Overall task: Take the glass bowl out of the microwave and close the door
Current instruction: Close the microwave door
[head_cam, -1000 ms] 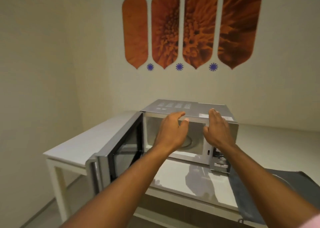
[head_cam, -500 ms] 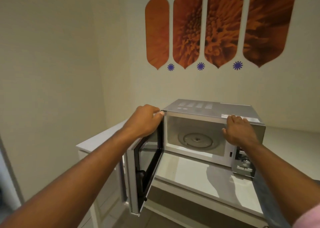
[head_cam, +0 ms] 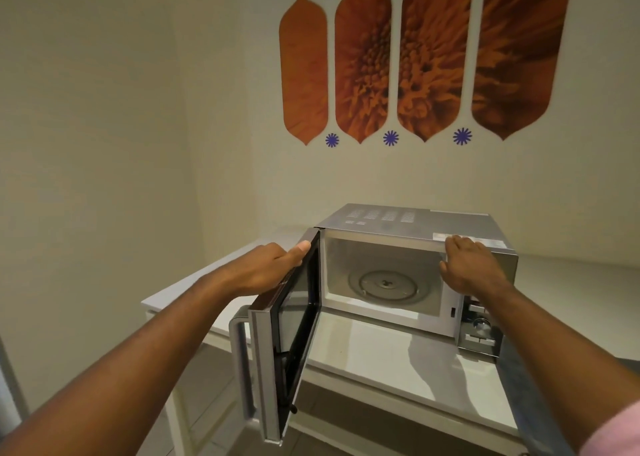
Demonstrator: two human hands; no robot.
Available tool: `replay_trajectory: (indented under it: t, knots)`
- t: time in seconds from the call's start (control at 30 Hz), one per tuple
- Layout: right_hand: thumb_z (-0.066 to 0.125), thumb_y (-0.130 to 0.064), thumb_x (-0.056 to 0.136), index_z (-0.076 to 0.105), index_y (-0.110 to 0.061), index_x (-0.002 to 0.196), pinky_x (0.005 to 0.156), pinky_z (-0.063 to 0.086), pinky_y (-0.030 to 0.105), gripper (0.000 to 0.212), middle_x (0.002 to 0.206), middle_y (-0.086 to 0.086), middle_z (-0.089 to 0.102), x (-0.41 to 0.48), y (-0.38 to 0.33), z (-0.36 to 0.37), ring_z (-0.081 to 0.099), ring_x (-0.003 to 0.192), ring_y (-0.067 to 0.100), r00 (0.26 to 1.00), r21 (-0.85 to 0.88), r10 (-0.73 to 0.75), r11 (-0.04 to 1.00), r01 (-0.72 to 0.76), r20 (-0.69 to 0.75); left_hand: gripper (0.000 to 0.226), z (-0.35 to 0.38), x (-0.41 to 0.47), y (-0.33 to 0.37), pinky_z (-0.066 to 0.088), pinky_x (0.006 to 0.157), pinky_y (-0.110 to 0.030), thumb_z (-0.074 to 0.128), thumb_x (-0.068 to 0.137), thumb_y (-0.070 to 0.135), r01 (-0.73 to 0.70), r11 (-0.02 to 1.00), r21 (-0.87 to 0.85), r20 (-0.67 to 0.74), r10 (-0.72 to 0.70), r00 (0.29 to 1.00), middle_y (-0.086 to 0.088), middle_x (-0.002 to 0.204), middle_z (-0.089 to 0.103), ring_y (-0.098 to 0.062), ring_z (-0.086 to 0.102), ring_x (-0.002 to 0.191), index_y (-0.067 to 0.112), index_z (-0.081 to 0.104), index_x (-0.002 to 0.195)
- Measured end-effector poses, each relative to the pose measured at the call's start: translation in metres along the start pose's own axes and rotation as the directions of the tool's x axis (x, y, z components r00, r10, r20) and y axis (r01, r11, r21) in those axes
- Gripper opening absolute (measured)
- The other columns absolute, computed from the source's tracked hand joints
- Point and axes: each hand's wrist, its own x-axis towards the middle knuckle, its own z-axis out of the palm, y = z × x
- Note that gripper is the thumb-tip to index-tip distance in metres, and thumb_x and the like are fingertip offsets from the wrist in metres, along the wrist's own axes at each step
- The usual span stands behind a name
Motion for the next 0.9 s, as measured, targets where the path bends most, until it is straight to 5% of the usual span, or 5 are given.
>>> replay_trajectory:
  t: [0.3, 0.33, 0.37, 0.47, 0.9]
  knots:
    - [0.039, -0.044, 0.097, 0.050, -0.014, 0.129, 0.093, 0.049, 0.041, 0.045, 0.133, 0.011, 0.059, 0.006, 0.002, -0.008, 0.057, 0.112, 0.028, 1.000, 0.066, 0.017, 0.998, -0.017, -0.006, 0.082, 0.021, 0.006, 0.020, 0.043, 0.120, -0.046, 0.020, 0.075, 0.104, -0.030, 0.996, -0.080, 0.133, 0.041, 0.990, -0.004, 0.106, 0.066, -0.024, 0.064, 0.105, 0.029, 0.043, 0.099]
    - [0.039, -0.044, 0.096, 0.051, -0.014, 0.129, 0.093, 0.049, 0.042, 0.046, 0.133, 0.011, 0.059, 0.006, 0.001, -0.009, 0.058, 0.112, 0.029, 1.000, 0.070, 0.017, 0.997, -0.017, 0.001, 0.091, 0.025, 0.005, 0.024, 0.043, 0.122, -0.050, 0.021, 0.083, 0.097, -0.027, 0.994, -0.104, 0.143, 0.041, 0.989, -0.013, 0.116, 0.073, -0.030, 0.068, 0.115, 0.024, 0.071, 0.104]
    - [0.038, -0.045, 0.096, 0.051, -0.014, 0.128, 0.093, 0.049, 0.042, 0.046, 0.133, 0.011, 0.059, 0.006, 0.002, -0.010, 0.058, 0.112, 0.029, 1.000, 0.071, 0.019, 0.997, -0.019, 0.006, 0.108, 0.029, 0.005, 0.028, 0.041, 0.124, -0.051, 0.022, 0.090, 0.090, -0.053, 0.993, -0.106, 0.141, 0.068, 0.988, -0.016, 0.137, 0.071, -0.031, 0.064, 0.133, 0.001, 0.065, 0.134]
    - [0.038, -0.044, 0.097, 0.052, -0.015, 0.126, 0.092, 0.049, 0.040, 0.043, 0.130, 0.010, 0.061, 0.009, 0.004, -0.010, 0.059, 0.110, 0.028, 1.000, 0.081, 0.021, 0.996, -0.022, 0.018, 0.093, 0.045, 0.008, 0.044, 0.027, 0.131, -0.043, 0.023, 0.096, 0.078, -0.115, 0.984, -0.137, 0.171, 0.138, 0.976, -0.006, 0.170, 0.042, -0.024, 0.038, 0.159, 0.015, 0.051, 0.158]
    - [0.032, -0.041, 0.103, 0.063, -0.016, 0.101, 0.085, 0.046, 0.037, 0.040, 0.114, 0.013, 0.068, 0.028, 0.021, -0.029, 0.059, 0.094, 0.024, 0.982, 0.231, -0.003, 0.972, -0.042, 0.191, 0.065, 0.103, 0.064, 0.093, 0.002, 0.132, -0.035, 0.019, 0.113, 0.052, -0.383, 0.910, 0.156, 0.172, 0.357, 0.918, 0.004, 0.180, 0.010, -0.016, 0.004, 0.167, 0.024, 0.016, 0.171]
